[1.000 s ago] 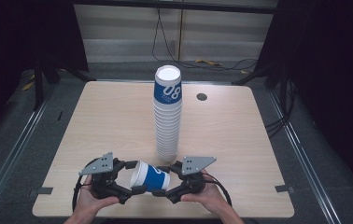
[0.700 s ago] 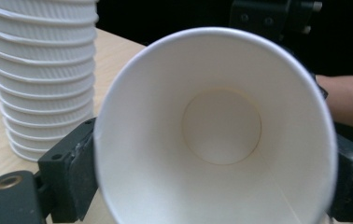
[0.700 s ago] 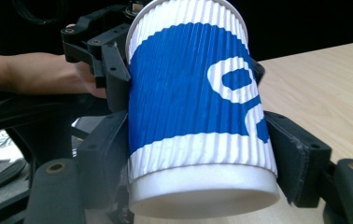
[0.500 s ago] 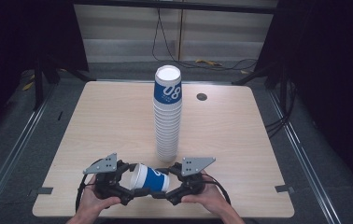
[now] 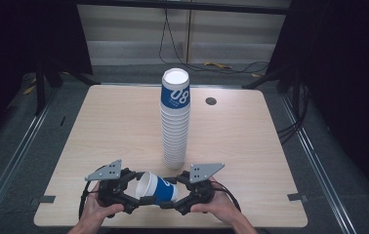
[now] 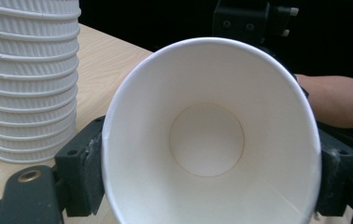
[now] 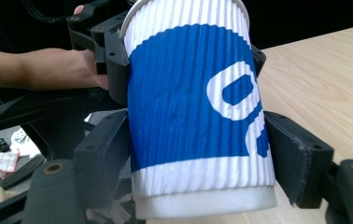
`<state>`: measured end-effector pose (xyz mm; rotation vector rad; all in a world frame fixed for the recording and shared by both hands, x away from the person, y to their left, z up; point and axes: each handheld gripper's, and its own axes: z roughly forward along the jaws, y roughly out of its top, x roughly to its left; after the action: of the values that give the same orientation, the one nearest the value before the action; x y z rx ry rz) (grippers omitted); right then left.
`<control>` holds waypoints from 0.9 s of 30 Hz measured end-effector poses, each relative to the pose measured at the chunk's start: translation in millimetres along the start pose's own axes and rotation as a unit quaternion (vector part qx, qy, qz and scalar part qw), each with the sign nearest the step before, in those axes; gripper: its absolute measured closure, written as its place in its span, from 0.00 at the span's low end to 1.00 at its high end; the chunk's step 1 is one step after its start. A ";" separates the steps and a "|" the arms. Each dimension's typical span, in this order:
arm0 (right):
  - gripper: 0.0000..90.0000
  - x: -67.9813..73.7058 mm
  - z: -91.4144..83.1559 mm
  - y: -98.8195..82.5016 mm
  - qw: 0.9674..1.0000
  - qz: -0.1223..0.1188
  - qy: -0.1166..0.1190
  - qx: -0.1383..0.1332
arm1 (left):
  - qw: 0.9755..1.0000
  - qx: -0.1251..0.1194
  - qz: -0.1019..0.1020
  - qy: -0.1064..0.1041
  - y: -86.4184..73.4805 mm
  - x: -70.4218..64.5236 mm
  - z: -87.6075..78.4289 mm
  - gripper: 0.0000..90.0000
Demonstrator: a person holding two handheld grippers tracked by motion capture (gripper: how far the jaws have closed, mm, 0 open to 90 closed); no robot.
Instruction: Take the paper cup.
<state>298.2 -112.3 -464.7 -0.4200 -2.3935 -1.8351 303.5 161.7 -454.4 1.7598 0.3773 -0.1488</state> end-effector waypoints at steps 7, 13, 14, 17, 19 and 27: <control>0.21 0.6 1.4 -0.3 1.000 0.006 -0.006 0.017 | 1.000 0.006 0.008 0.006 1.3 -1.8 0.7 0.19; 0.15 -1.4 -1.2 0.6 0.999 0.020 -0.034 0.021 | 1.000 0.003 0.003 0.026 2.7 3.8 -5.8 0.19; 0.15 -2.7 -1.7 0.7 0.999 0.024 -0.035 0.020 | 1.000 -0.003 0.002 0.027 3.1 5.0 -6.9 0.19; 0.15 -5.5 -2.1 -0.6 0.998 0.033 -0.041 0.023 | 0.999 -0.002 0.001 0.034 4.1 6.9 -9.8 0.19; 0.15 -6.5 -1.0 -1.4 0.998 0.037 -0.042 0.025 | 0.999 0.002 0.004 0.046 5.2 7.0 -12.7 0.19; 0.15 -6.7 -5.9 0.1 0.996 0.034 -0.071 0.033 | 0.997 0.003 -0.001 0.072 7.9 10.9 -23.2 0.19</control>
<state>304.1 -118.9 -464.6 -0.6375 -2.4899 -1.7475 313.8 184.7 -445.2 1.7807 0.4834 -0.0242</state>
